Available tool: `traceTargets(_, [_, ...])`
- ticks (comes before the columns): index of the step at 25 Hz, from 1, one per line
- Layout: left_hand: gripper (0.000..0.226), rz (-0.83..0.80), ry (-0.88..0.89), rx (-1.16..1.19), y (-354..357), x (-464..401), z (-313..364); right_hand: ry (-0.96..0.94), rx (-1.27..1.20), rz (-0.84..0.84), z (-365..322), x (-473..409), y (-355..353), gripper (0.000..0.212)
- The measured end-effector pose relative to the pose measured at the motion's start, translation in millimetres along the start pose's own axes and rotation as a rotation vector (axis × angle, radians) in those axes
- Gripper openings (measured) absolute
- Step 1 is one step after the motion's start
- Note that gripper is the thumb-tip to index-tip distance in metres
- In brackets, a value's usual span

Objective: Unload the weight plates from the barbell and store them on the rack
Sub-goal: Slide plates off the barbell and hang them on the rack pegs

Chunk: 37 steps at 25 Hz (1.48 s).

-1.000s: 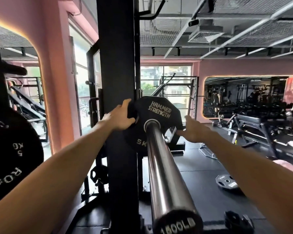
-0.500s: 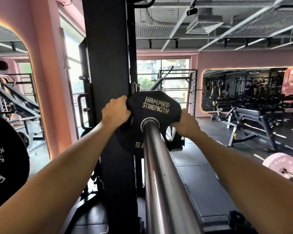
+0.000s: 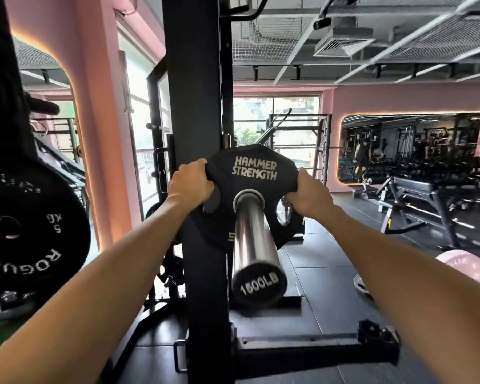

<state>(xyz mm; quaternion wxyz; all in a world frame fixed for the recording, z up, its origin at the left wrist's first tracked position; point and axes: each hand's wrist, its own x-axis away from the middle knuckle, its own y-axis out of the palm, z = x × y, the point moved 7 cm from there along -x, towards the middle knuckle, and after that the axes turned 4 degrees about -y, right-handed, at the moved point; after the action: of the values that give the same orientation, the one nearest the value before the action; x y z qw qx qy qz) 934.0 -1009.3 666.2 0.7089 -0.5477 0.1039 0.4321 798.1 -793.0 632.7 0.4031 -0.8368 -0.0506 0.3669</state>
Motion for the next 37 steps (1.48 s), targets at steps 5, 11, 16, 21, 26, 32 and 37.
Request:
traceTargets(5, [0.024,0.021,-0.011,0.011,-49.7,64.5,9.4,-0.054,0.013,0.019,-24.0,65.5,-42.8,0.027])
traceTargets(11, [0.022,0.019,-0.005,0.0,-110.3,140.7,20.4,-0.059,0.021,-0.008,-50.2,151.7,-95.6,0.026])
traceTargets(16, [0.021,0.045,0.002,0.019,-153.0,196.1,28.1,-0.079,0.062,-0.023,-76.6,209.3,-139.1,0.028])
traceTargets(21, [0.024,0.04,0.032,-0.033,-191.6,229.2,30.1,-0.086,0.084,-0.063,-96.8,243.8,-156.9,0.025])
traceTargets(26, [0.024,0.035,0.011,-0.057,-229.1,243.6,1.8,-0.115,0.077,-0.086,-137.9,259.9,-152.5,0.029])
traceTargets(32, [0.024,0.045,0.005,-0.085,-291.0,251.8,-80.7,-0.229,0.073,-0.033,-235.5,276.1,-124.1,0.046])
traceTargets(37, [0.027,0.064,0.052,-0.108,-355.3,255.4,-174.5,-0.201,0.044,-0.062,-335.7,300.4,-82.7,0.03])
